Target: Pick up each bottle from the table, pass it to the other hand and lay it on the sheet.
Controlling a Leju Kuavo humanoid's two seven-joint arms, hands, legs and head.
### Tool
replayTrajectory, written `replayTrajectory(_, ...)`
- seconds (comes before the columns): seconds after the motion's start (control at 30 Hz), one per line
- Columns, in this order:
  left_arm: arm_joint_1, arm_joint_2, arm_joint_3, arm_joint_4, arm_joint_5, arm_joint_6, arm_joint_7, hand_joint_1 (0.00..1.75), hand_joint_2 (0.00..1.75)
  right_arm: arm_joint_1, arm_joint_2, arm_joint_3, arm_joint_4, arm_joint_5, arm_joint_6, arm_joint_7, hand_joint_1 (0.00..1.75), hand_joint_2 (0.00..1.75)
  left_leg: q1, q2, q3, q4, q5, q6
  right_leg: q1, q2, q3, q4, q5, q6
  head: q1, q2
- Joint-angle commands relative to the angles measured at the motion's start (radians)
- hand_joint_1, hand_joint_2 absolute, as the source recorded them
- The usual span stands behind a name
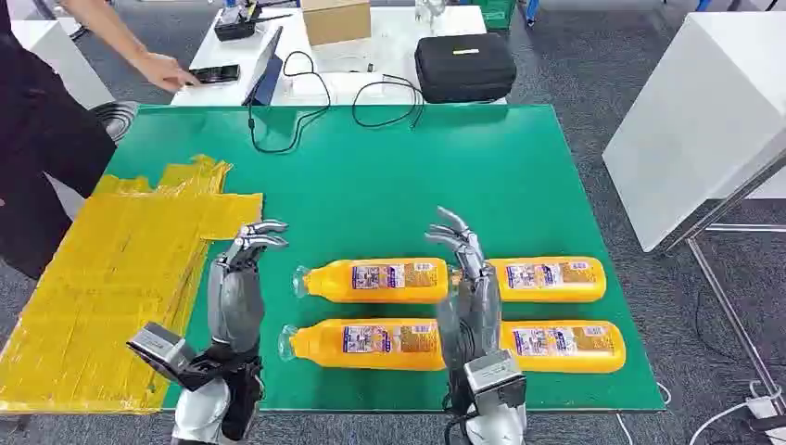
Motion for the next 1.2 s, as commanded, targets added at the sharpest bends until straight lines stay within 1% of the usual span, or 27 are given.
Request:
replayTrajectory(0.03,0.007,-0.029,0.044,0.016,-0.005,-0.002,0.001,0.0,0.0,0.008,-0.049,0.012,-0.008,0.017,0.006,0.028,0.0,1.75,0.001,0.0,0.002,0.0,-0.001,0.0,0.001,-0.001,0.003,-0.001,0.0,-0.001,0.0,0.0)
replayTrajectory(0.07,0.007,-0.029,0.046,0.016,-0.002,-0.004,0.0,0.0,0.0,0.005,-0.06,0.022,0.003,0.032,0.023,0.051,0.0,1.75,0.001,0.0,0.004,0.0,-0.001,0.0,0.002,-0.001,0.005,-0.002,-0.001,-0.001,0.0,0.0)
replayTrajectory(0.1,0.01,-0.029,0.052,0.014,0.004,-0.005,-0.002,0.0,0.0,0.002,-0.066,0.028,0.012,0.047,0.029,0.069,0.0,1.75,0.001,0.0,0.002,0.0,-0.001,0.0,0.001,0.0,0.003,-0.001,0.0,-0.001,0.0,0.0)
replayTrajectory(0.13,0.013,-0.029,0.057,0.011,0.008,-0.006,-0.003,0.0,0.0,-0.001,-0.073,0.037,0.021,0.069,0.029,0.081,0.0,1.75,0.002,0.001,0.004,-0.001,-0.002,0.0,0.002,0.0,0.006,-0.002,-0.001,-0.001,0.0,0.0)
replayTrajectory(0.23,0.013,-0.029,0.057,0.011,0.008,-0.006,-0.003,0.0,0.0,-0.001,-0.073,0.037,0.021,0.069,0.029,0.081,0.0,1.75,0.001,0.0,0.002,-0.001,-0.001,0.0,0.001,0.0,0.004,-0.002,0.0,-0.001,0.0,0.0)
replayTrajectory(0.33,0.024,-0.029,0.075,-0.002,0.025,-0.018,-0.006,0.0,0.0,-0.02,-0.119,0.104,0.068,0.243,0.02,0.182,0.0,1.75,0.002,0.001,0.005,-0.001,-0.002,0.0,0.002,0.0,0.007,-0.003,-0.001,-0.001,0.0,0.0)
replayTrajectory(0.37,0.032,-0.029,0.081,-0.012,0.027,-0.019,-0.006,0.0,0.0,-0.028,-0.13,0.132,0.093,0.332,-0.013,0.218,0.0,1.75,0.001,0.002,0.003,-0.001,-0.001,0.0,0.001,0.001,0.004,-0.002,0.0,0.0,0.0,0.0)
replayTrajectory(0.4,0.038,-0.029,0.086,-0.02,0.03,-0.02,-0.005,0.0,0.0,-0.03,-0.128,0.147,0.106,0.355,-0.026,0.227,0.0,1.75,0.002,0.003,0.006,-0.002,-0.002,0.0,0.002,0.003,0.007,-0.003,0.0,-0.001,0.0,0.0)
replayTrajectory(0.43,0.038,-0.029,0.086,-0.02,0.03,-0.02,-0.005,0.0,0.0,-0.03,-0.128,0.147,0.106,0.355,-0.026,0.227,0.0,1.75,0.001,0.003,0.004,-0.001,-0.002,0.0,0.001,0.003,0.005,-0.002,0.0,-0.001,0.0,0.0)
replayTrajectory(0.47,0.041,-0.029,0.088,-0.025,0.032,-0.023,-0.004,0.0,0.0,-0.031,-0.129,0.154,0.111,0.363,-0.031,0.232,0.0,1.75,0.002,0.004,0.006,-0.002,-0.002,0.0,0.002,0.003,0.007,-0.003,0.0,-0.001,0.0,0.0)
replayTrajectory(0.5,0.045,-0.029,0.089,-0.03,0.033,-0.025,-0.004,0.0,0.0,-0.041,-0.144,0.179,0.125,0.405,-0.023,0.274,0.0,1.75,0.001,0.002,0.004,-0.001,-0.002,0.0,0.001,0.001,0.005,-0.002,0.0,-0.001,0.0,0.0)
replayTrajectory(0.6,0.063,-0.029,0.098,-0.051,0.033,-0.029,-0.004,0.0,0.0,-0.054,-0.176,0.235,0.177,0.504,-0.038,0.356,0.0,1.75,0.002,0.002,0.007,-0.002,-0.002,0.0,0.002,0.001,0.007,-0.003,-0.001,-0.001,0.0,0.0)
replayTrajectory(0.63,0.068,-0.029,0.099,-0.054,0.033,-0.03,-0.004,0.0,0.0,-0.05,-0.179,0.238,0.18,0.507,-0.044,0.356,0.0,1.75,0.001,0.003,0.005,-0.002,-0.002,0.0,0.002,0.003,0.006,-0.003,0.0,-0.001,0.0,0.0)
replayTrajectory(0.67,0.068,-0.029,0.099,-0.054,0.033,-0.03,-0.004,0.0,0.0,-0.05,-0.179,0.238,0.18,0.507,-0.044,0.356,0.0,1.75,0.002,0.004,0.007,-0.002,-0.002,0.0,0.002,0.003,0.008,-0.004,0.0,-0.001,0.0,0.0)
replayTrajectory(0.7,0.072,-0.029,0.102,-0.058,0.034,-0.033,-0.003,0.0,0.0,-0.054,-0.192,0.249,0.191,0.537,-0.051,0.378,0.0,1.75,0.002,0.003,0.005,-0.002,-0.002,0.0,0.002,0.002,0.006,-0.003,0.0,-0.001,0.0,0.0)
replayTrajectory(0.73,0.076,-0.029,0.104,-0.062,0.036,-0.034,-0.002,0.0,0.0,-0.053,-0.202,0.254,0.193,0.549,-0.047,0.392,0.0,1.75,0.002,0.002,0.006,-0.002,-0.002,0.0,0.002,0.001,0.008,-0.003,-0.001,-0.001,0.0,0.0)
replayTrajectory(0.77,0.079,-0.029,0.108,-0.065,0.037,-0.036,0.0,0.0,0.0,-0.053,-0.215,0.26,0.195,0.557,-0.041,0.403,0.0,1.75,0.001,0.001,0.003,-0.002,-0.001,0.0,0.001,0.0,0.005,-0.002,0.0,-0.001,0.001,0.0)
replayTrajectory(0.83,0.08,-0.029,0.114,-0.067,0.038,-0.043,0.001,0.0,0.0,-0.055,-0.243,0.271,0.204,0.569,-0.018,0.423,0.0,1.75,0.002,0.001,0.007,-0.002,-0.002,0.0,0.003,0.001,0.009,-0.004,-0.001,-0.001,0.0,0.0)
replayTrajectory(0.87,0.081,-0.029,0.117,-0.067,0.038,-0.044,0.001,0.0,0.0,-0.054,-0.254,0.27,0.21,0.569,-0.019,0.421,0.0,1.75,0.001,0.001,0.004,-0.002,-0.001,0.0,0.002,0.001,0.006,-0.003,0.0,-0.001,0.0,0.0)
replayTrajectory(0.9,0.081,-0.029,0.123,-0.069,0.039,-0.049,0.001,0.0,0.0,-0.051,-0.266,0.269,0.212,0.572,-0.012,0.429,0.0,1.75,0.002,0.002,0.006,-0.002,-0.002,0.0,0.002,0.001,0.009,-0.004,-0.001,-0.001,0.0,0.0)
replayTrajectory(0.93,0.082,-0.029,0.125,-0.07,0.039,-0.052,0.001,0.0,0.0,-0.047,-0.276,0.269,0.21,0.577,-0.005,0.437,0.0,1.75,0.001,0.001,0.004,-0.002,-0.001,0.0,0.001,0.0,0.006,-0.003,0.0,-0.001,0.0,0.0)
replayTrajectory(1.03,0.085,-0.025,0.125,-0.074,0.04,-0.059,0.001,0.0,0.0,-0.034,-0.317,0.274,0.209,0.59,0.022,0.469,0.0,1.75,0.002,0.0,0.005,-0.002,-0.002,0.0,0.002,-0.001,0.008,-0.003,-0.001,-0.001,0.0,0.0)
replayTrajectory(1.07,0.086,-0.023,0.127,-0.072,0.04,-0.059,0.001,0.0,0.0,-0.034,-0.326,0.273,0.218,0.596,0.025,0.477,0.0,1.75,0.001,0.0,0.004,-0.002,-0.002,0.0,0.002,-0.001,0.007,-0.003,-0.001,-0.001,0.0,0.0)
replayTrajectory(1.1,0.087,-0.023,0.129,-0.073,0.042,-0.06,0.001,0.0,0.0,-0.033,-0.332,0.272,0.221,0.599,0.029,0.488,0.0,1.75,0.002,0.0,0.007,-0.002,-0.003,0.0,0.002,-0.001,0.009,-0.004,-0.001,-0.001,0.0,0.0)
replayTrajectory(1.13,0.089,-0.023,0.133,-0.074,0.046,-0.062,0.001,0.0,0.0,-0.036,-0.338,0.27,0.232,0.607,0.035,0.505,0.0,1.75,0.001,0.0,0.004,-0.002,-0.001,0.001,0.001,-0.001,0.006,-0.003,-0.001,0.0,0.0,0.0)
replayTrajectory(1.2,0.093,-0.022,0.135,-0.077,0.048,-0.066,0.001,0.0,0.0,-0.041,-0.345,0.268,0.245,0.617,0.041,0.522,0.0,1.75,0.001,0.0,0.004,-0.002,-0.002,0.001,0.001,0.0,0.007,-0.003,-0.001,-0.001,0.0,0.0)
